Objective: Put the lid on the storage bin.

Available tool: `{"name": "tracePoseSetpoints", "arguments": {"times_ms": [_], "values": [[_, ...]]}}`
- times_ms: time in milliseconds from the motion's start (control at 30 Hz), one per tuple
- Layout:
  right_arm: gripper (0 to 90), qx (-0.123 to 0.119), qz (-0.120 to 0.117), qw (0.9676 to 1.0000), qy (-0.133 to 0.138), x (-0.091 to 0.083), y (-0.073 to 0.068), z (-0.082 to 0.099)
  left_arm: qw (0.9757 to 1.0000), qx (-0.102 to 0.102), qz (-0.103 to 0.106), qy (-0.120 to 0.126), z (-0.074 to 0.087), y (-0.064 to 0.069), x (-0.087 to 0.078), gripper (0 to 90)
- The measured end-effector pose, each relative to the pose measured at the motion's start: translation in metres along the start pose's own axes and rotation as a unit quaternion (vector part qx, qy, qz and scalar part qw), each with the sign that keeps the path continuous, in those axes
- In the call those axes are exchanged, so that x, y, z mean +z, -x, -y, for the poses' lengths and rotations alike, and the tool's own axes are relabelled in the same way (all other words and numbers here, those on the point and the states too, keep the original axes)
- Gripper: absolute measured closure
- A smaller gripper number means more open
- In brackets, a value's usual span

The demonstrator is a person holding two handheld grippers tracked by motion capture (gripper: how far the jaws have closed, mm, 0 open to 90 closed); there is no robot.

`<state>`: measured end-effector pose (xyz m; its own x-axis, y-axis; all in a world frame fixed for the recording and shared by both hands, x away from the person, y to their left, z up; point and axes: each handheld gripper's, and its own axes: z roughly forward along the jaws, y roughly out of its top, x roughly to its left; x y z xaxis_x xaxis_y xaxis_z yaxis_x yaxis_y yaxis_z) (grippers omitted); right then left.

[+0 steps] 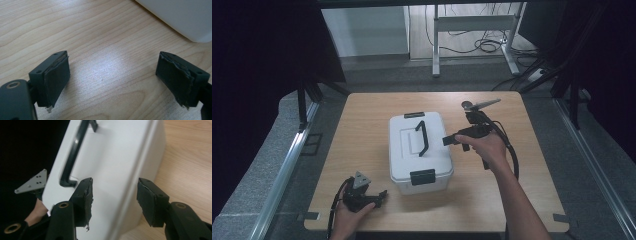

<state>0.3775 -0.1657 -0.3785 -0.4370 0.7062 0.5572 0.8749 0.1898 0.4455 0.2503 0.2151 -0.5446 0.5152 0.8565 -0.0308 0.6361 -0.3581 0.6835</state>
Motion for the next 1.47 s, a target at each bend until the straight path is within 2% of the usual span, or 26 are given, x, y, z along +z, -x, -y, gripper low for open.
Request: {"name": "tracePoseSetpoints", "arguments": {"times_ms": [33,133,200,367,500,600,733,800,867,967,1233,1467], "values": [[47.3,0.003,-0.009,0.9999,0.01,-0.005,0.006,0.005,1.0,0.0,0.0,0.0,0.0,0.0,0.0,11.9],[47.3,0.0,-0.008,0.9999,0.014,-0.011,0.012,0.011,1.0,0.0,0.0,0.001,0.0,0.0,0.0,11.9],[47.3,-0.001,-0.016,0.9996,0.025,-0.015,0.018,0.018,1.0,-0.001,0.0,0.002,0.0,0.0,0.0,11.9],[47.2,-0.003,-0.024,0.9989,0.04,-0.027,0.039,0.042,1.0,-0.001,0.0,0.002,0.0,0.0,0.0,11.9],[46.7,-0.001,-0.025,0.9985,0.048,-0.031,0.05,0.056,1.0,-0.003,0.0,0.002,0.0,0.0,0.0,11.9],[46.2,0.001,-0.029,0.9978,0.059,-0.033,0.064,0.074,1.0,-0.003,0.001,0.002,0.0,0.0,0.0,11.9],[46.2,0.011,-0.041,0.9966,0.071,-0.034,0.079,0.091,1.0,-0.003,0.0,0.002,0.0,0.001,0.0,12.0],[46.2,0.015,-0.042,0.9964,0.071,-0.033,0.083,0.095,1.0,-0.003,0.0,0.001,0.0,0.001,0.0,12.0],[46.2,0.021,-0.033,0.9974,0.06,-0.034,0.09,0.098,1.0,-0.002,0.0,0.001,0.0,0.001,0.0,12.0],[46.2,0.028,-0.033,0.9966,0.071,-0.038,0.096,0.102,1.0,-0.002,0.0,0.001,0.0,0.0,0.0,12.0],[46.2,0.031,-0.037,0.9964,0.069,-0.033,0.099,0.103,1.0,-0.003,0.0,0.001,0.0,0.0,0.0,12.0],[44.9,0.043,-0.038,0.9966,0.059,-0.026,0.109,0.103,1.0,-0.002,0.0,0.001,0.0,0.0,0.0,12.0]]}}
